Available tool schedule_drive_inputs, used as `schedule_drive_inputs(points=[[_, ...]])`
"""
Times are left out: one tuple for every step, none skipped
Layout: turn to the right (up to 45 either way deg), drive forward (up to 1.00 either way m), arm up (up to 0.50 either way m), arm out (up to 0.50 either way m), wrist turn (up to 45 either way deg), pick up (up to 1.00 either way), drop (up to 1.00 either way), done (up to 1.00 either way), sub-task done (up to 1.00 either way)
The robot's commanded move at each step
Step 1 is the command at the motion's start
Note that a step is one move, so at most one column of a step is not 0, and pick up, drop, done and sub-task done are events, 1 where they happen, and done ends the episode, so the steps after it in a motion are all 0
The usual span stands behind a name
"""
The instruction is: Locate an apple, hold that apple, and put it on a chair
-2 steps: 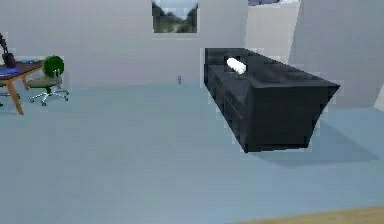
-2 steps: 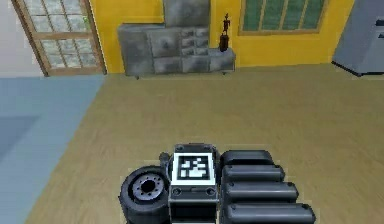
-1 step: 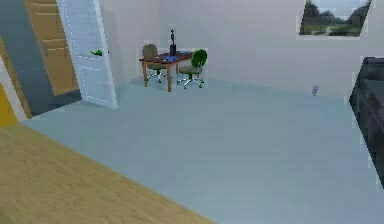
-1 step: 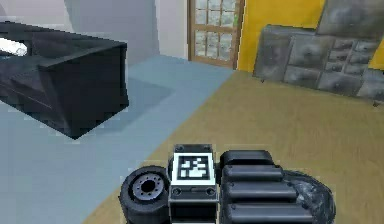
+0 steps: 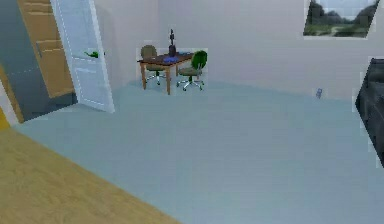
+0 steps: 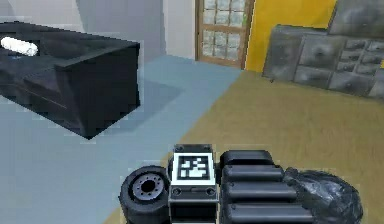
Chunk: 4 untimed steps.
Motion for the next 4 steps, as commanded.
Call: schedule_drive_inputs(points=[[12.0,0.0,0.0,0.0,0.0,0.0,0.0,0.0,0.0],[0.0,1.0,0.0,0.0,0.0,0.0,0.0,0.0,0.0],[0.0,1.0,0.0,0.0,0.0,0.0,0.0,0.0,0.0],[0.0,1.0,0.0,0.0,0.0,0.0,0.0,0.0,0.0]])
